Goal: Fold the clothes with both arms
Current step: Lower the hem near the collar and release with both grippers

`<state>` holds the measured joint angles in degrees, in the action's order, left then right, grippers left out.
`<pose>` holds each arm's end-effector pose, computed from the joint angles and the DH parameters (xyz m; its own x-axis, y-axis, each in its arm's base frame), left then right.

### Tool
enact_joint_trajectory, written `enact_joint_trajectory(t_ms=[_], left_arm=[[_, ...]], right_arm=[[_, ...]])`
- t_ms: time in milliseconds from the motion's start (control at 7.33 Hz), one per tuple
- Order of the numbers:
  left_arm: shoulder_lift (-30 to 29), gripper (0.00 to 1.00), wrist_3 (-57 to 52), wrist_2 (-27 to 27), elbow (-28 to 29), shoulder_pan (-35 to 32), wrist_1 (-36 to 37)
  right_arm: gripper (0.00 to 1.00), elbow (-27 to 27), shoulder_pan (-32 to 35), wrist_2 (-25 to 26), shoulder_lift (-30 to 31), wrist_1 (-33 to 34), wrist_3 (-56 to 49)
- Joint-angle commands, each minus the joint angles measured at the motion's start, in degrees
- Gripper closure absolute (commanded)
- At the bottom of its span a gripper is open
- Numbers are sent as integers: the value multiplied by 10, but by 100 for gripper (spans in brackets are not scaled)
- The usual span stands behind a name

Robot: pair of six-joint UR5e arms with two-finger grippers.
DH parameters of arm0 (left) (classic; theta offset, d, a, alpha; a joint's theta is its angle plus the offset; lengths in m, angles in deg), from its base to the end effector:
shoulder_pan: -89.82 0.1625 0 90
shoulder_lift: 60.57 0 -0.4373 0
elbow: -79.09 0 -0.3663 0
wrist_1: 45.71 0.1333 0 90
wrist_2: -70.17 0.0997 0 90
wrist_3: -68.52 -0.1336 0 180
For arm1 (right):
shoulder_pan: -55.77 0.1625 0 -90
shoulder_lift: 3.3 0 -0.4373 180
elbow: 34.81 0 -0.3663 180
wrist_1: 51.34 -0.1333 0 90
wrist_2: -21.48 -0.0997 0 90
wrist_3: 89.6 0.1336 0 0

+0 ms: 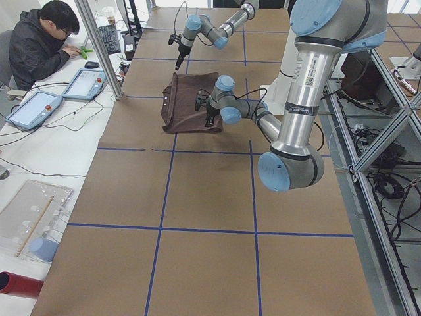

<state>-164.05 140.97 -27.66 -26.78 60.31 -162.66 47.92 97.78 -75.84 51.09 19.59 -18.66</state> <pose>0.4538 -0.3891 0.3987 0.5778 0.0162 -0.8160 0.2256 0.9577 0.1788 -0.4735 -0.5830 0.3604 0.6693 0.1669 0.7240 -0.3973 0.9038 0.1589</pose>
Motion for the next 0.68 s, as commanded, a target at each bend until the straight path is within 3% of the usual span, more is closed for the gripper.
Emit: enact_joint_trajectory(t_ms=[0,545], left_arm=[[7,56,29,8,0,26,0],[7,56,37,11,4,40,1]], right_arm=[[0,2,0,0,0,0,0],[0,2,0,1,1,0,1]])
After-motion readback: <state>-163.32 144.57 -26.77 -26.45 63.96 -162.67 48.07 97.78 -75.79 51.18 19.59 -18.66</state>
